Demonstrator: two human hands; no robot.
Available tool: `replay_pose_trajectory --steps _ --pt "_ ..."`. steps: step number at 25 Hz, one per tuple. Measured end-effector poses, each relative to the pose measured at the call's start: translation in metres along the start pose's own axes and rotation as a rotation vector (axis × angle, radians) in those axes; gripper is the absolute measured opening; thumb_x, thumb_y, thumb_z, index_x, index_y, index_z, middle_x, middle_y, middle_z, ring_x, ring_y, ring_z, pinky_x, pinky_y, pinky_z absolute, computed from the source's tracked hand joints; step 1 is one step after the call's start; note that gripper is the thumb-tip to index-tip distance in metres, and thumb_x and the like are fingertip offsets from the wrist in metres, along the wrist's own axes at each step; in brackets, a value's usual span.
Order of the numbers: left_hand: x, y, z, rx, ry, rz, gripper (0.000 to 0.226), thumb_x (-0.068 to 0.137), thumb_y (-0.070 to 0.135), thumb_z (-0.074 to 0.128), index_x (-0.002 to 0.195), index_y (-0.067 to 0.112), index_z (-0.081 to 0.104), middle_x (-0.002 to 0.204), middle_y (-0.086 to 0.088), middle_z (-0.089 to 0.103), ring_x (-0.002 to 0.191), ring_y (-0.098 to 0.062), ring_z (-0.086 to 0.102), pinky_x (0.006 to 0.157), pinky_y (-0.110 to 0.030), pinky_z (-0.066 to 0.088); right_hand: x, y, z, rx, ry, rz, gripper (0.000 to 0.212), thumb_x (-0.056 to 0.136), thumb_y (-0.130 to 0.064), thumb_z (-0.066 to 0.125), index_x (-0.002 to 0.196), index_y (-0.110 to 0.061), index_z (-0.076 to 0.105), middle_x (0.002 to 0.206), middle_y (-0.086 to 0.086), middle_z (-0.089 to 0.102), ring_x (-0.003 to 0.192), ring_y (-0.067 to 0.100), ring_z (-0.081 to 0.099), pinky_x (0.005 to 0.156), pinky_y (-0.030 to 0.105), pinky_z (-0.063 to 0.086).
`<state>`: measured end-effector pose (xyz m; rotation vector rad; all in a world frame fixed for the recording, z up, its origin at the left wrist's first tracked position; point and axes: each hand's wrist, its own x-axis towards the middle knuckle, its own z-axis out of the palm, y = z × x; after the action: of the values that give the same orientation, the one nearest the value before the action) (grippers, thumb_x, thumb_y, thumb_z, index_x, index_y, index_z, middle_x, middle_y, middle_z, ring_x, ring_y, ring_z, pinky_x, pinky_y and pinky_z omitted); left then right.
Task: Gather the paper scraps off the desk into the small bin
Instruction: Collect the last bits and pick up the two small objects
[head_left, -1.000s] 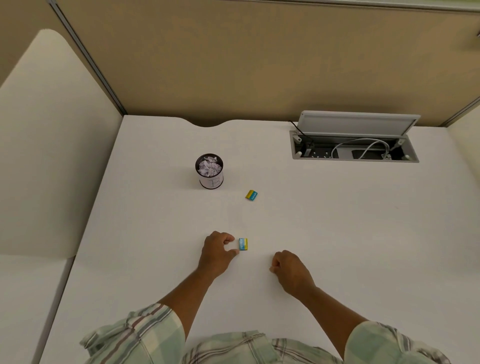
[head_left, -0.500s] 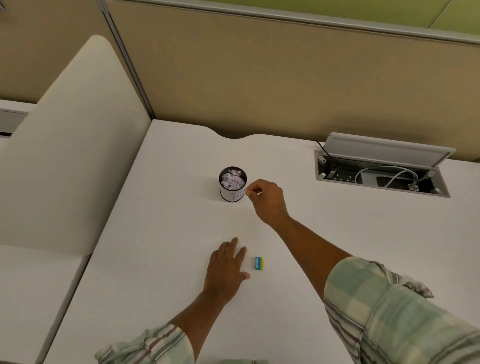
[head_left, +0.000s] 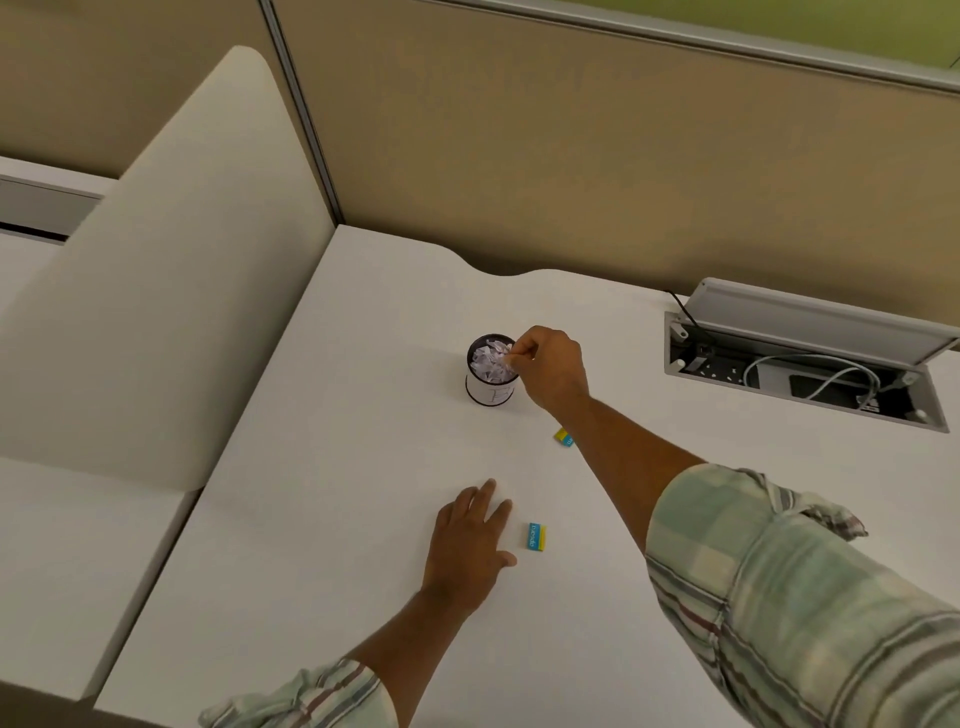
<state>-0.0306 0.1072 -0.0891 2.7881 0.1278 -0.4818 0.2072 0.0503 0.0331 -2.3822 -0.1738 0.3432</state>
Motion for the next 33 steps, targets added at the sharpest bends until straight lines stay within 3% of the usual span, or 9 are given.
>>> replay_pose_trajectory --steps 4,9,14,18,24,29,33 --pt "0.006 0.007 -0.01 -0.046 -0.044 -0.005 0.082 0.083 0.065 0.064 0.152 0.033 0.034 0.167 0.001 0.013 0.153 -0.027 0.014 0.121 -0.043 0.021 -0.004 0.028 -0.014 -0.009 0.057 0.036 0.015 0.091 -0.013 0.064 0.081 -0.023 0.068 0.083 -0.008 0.069 0.08 0.012 0.063 0.063 0.018 0.045" --pt "0.015 0.02 -0.019 -0.186 -0.022 0.029 0.071 0.084 0.069 0.058 0.143 0.031 0.048 0.162 0.004 0.027 0.148 -0.019 0.023 0.117 -0.038 0.026 -0.019 0.09 -0.028 -0.051 0.04 0.22 0.01 0.093 -0.023 0.066 0.088 -0.017 0.071 0.093 0.002 0.073 0.09 0.022 0.069 0.077 0.034 0.058" --pt "0.022 0.035 -0.019 -0.178 -0.023 0.041 0.063 0.088 0.063 0.06 0.141 0.029 0.052 0.161 0.003 0.029 0.148 -0.018 0.024 0.117 -0.038 0.027 -0.031 0.122 -0.023 -0.169 -0.106 0.283 0.039 0.095 -0.039 0.067 0.124 -0.013 0.066 0.121 0.008 0.066 0.111 0.026 0.063 0.092 0.038 0.055" --pt "0.017 0.036 -0.017 -0.169 0.001 0.028 0.052 0.09 0.053 0.064 0.135 0.028 0.059 0.161 0.004 0.031 0.148 -0.017 0.025 0.117 -0.036 0.027 -0.038 0.128 -0.012 -0.372 -0.232 0.178 0.045 0.098 -0.043 0.058 0.135 -0.018 0.057 0.129 0.008 0.054 0.117 0.028 0.057 0.095 0.039 0.052" --pt "0.006 0.034 -0.011 -0.184 0.095 0.03 0.039 0.087 0.04 0.072 0.123 0.028 0.066 0.142 0.007 0.052 0.134 -0.013 0.043 0.107 -0.03 0.037 -0.054 0.137 -0.003 -0.513 -0.293 0.081 0.02 0.095 -0.026 0.063 0.11 -0.014 0.06 0.117 0.009 0.052 0.102 0.027 0.058 0.087 0.044 0.055" --pt "-0.005 0.027 -0.008 -0.413 0.157 -0.109 0.015 0.083 0.032 0.077 0.095 0.031 0.067 0.096 0.014 0.065 0.097 -0.008 0.058 0.085 -0.025 0.047 -0.07 0.147 0.0 -0.131 -0.239 0.184 0.01 0.085 -0.017 0.072 0.083 -0.016 0.062 0.095 0.001 0.059 0.087 0.02 0.058 0.07 0.029 0.049" --pt "-0.009 0.019 -0.01 -0.702 0.174 -0.267 0.017 0.081 0.027 0.08 0.083 0.037 0.067 0.084 0.013 0.066 0.083 0.0 0.062 0.073 -0.014 0.049 -0.088 0.149 0.003 0.051 -0.218 0.227 0.015 0.078 -0.014 0.078 0.073 -0.018 0.064 0.075 -0.008 0.063 0.071 0.01 0.057 0.059 0.021 0.041"
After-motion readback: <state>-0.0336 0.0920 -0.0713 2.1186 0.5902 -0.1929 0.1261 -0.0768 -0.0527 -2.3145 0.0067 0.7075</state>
